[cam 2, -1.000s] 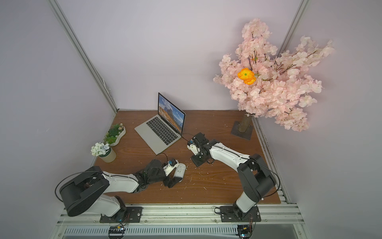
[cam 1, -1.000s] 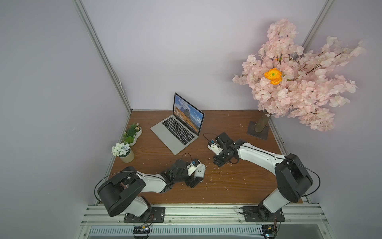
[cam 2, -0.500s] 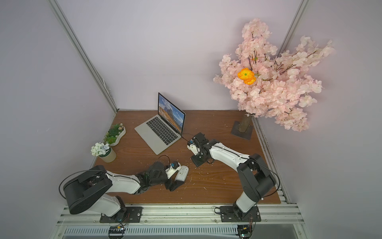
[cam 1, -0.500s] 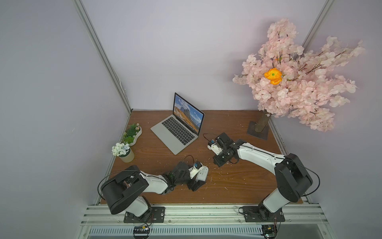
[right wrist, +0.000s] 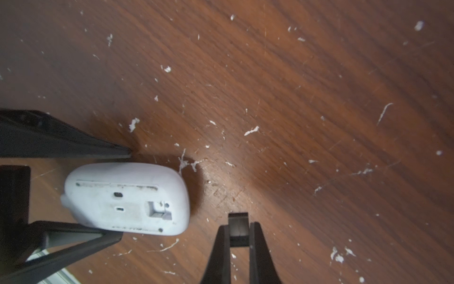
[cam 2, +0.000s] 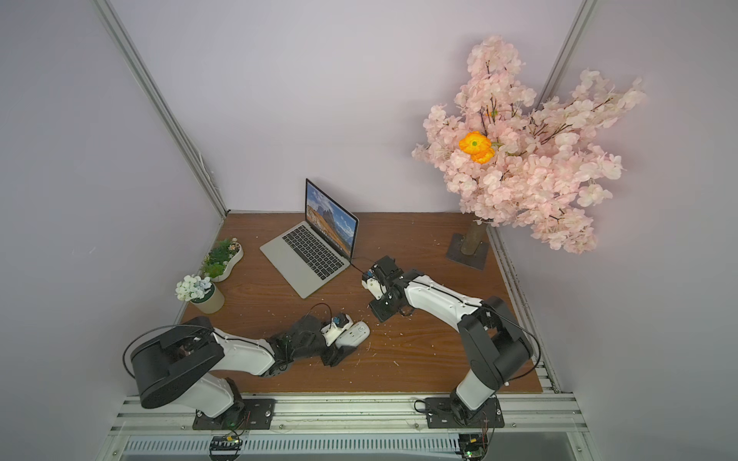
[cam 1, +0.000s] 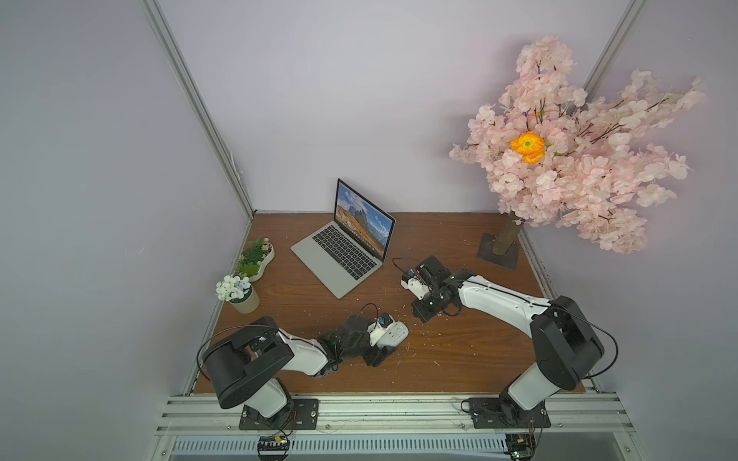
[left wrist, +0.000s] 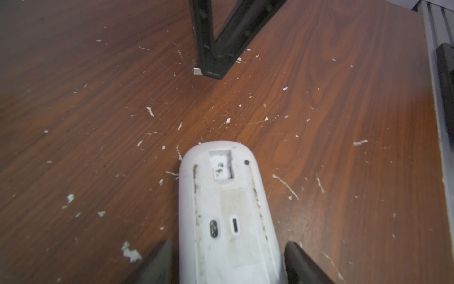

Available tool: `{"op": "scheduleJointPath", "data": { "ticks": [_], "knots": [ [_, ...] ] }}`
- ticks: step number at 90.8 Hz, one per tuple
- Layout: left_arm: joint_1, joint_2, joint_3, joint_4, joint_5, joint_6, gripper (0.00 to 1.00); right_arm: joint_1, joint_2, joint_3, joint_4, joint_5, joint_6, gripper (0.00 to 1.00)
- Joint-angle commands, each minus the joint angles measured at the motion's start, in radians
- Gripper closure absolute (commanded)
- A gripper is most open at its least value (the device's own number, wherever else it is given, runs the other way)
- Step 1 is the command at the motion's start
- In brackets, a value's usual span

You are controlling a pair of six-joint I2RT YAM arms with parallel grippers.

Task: Remove the wireless mouse receiver from the laptop
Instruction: Adjust the mouse at the center of the board.

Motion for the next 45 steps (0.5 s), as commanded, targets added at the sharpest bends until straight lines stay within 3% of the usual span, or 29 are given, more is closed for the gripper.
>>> {"op": "scheduleJointPath", "data": {
  "ticks": [1,22,45],
  "knots": [
    [-0.01,0.018,0.003,-0.015,-0.015,0.017,0.36,-0.003,-0.025,-0.014,0.007,0.011,-0.005,1.0],
    [-0.011,-0.011,-0.026,0.012,-0.016,0.068,0.43,-0.002,-0.05,-0.027,0.021,0.013,-0.028,1.0],
    [-0.011,-0.016,-0.051,0.032,0.082,0.145,0.52,-0.002,-0.136,-0.07,0.056,-0.024,-0.074,1.0]
  ]
}}
